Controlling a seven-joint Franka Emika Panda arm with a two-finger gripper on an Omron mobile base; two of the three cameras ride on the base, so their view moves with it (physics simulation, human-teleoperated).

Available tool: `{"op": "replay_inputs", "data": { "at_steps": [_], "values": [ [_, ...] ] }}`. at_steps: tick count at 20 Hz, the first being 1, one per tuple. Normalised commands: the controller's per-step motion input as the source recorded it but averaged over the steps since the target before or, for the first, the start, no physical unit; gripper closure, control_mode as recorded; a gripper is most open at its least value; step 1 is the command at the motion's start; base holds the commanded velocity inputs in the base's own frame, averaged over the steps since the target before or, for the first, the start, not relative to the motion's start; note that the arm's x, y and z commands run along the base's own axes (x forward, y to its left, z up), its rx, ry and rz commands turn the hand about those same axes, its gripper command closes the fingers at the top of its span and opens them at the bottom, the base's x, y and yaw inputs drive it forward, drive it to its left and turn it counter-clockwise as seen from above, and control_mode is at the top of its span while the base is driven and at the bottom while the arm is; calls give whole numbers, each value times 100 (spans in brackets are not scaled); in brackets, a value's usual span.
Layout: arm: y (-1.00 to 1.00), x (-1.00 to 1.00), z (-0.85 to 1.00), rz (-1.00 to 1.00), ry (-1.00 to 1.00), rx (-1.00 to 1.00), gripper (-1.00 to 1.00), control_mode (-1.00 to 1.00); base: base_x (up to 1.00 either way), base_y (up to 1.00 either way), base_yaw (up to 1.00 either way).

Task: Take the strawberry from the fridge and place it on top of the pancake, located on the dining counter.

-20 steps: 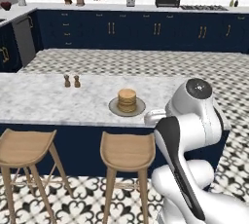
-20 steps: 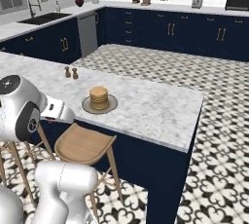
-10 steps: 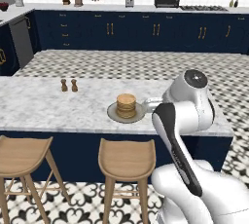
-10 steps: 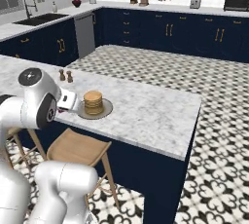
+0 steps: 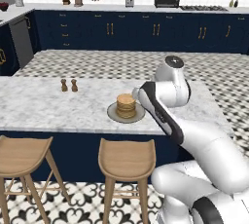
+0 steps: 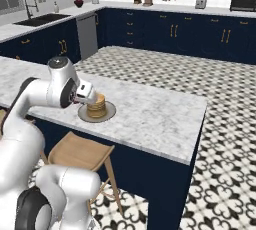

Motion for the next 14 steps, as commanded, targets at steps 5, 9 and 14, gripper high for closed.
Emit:
{"op": "replay_inputs", "data": {
  "at_steps": [5,9,14],
  "values": [
    [19,90,-26,0,23,0,100,-100,0,0,0],
    [22,68,-41,0,17,-2,100,-100,0,0,0],
    [1,64,-48,0,7,-1,100,-100,0,0,0]
  ]
}}
